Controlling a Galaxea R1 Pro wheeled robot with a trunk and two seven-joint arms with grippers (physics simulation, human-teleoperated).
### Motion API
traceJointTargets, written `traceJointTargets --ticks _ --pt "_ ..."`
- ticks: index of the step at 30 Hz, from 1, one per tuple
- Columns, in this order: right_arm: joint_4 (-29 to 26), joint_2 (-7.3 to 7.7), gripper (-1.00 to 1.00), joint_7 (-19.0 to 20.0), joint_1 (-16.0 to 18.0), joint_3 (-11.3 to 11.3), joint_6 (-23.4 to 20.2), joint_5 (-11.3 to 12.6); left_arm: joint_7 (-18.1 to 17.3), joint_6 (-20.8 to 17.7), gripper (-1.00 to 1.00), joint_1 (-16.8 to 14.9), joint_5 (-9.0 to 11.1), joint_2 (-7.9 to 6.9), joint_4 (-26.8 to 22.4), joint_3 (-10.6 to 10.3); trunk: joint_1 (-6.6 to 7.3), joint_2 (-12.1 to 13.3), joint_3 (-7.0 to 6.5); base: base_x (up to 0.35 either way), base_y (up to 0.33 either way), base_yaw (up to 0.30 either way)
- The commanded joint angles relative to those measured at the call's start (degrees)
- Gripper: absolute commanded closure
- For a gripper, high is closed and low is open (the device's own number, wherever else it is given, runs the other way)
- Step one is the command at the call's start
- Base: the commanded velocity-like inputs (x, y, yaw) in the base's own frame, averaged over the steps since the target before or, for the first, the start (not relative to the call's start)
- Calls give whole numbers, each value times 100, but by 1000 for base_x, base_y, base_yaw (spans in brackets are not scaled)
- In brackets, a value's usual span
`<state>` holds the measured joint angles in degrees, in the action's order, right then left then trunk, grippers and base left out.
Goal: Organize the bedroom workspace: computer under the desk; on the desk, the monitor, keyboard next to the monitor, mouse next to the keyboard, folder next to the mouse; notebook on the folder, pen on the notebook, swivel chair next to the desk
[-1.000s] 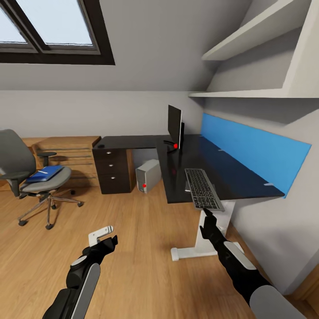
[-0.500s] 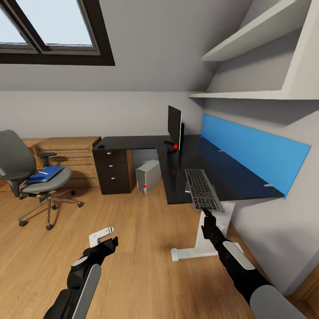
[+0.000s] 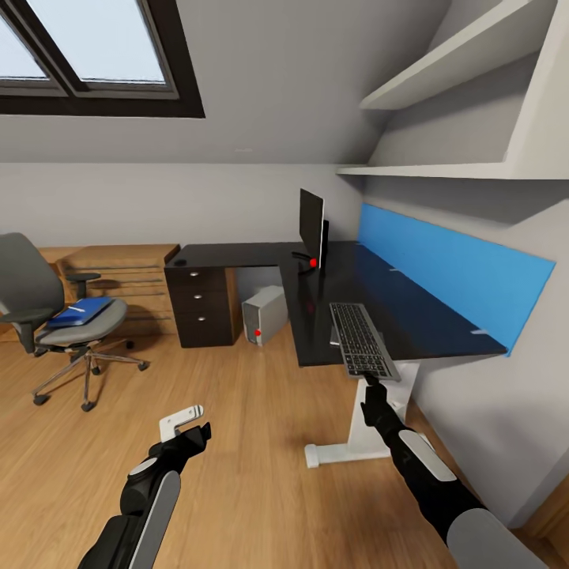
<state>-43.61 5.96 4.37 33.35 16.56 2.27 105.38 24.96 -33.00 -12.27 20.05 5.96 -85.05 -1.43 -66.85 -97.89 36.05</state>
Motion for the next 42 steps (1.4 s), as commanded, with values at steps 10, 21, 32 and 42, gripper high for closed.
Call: traceJointTargets --ticks 10,21,32,42 --pt "2 19 -100 -50 5 24 27 53 55 -12 -100 -4 60 1 -3 -6 -1 -3 6 132 -34 0" --pt "12 65 -100 -167 5 6 28 52 53 -5 -100 -4 60 2 -3 -6 -1 -3 6 37 -30 0" --pt "27 81 -100 -182 5 -87 27 44 51 -12 -100 -4 60 2 -3 -6 -1 -3 6 50 -48 0" --pt "45 81 -100 -256 14 -91 28 44 53 -7 -100 -4 60 2 -3 -6 -1 -3 6 53 4 0"
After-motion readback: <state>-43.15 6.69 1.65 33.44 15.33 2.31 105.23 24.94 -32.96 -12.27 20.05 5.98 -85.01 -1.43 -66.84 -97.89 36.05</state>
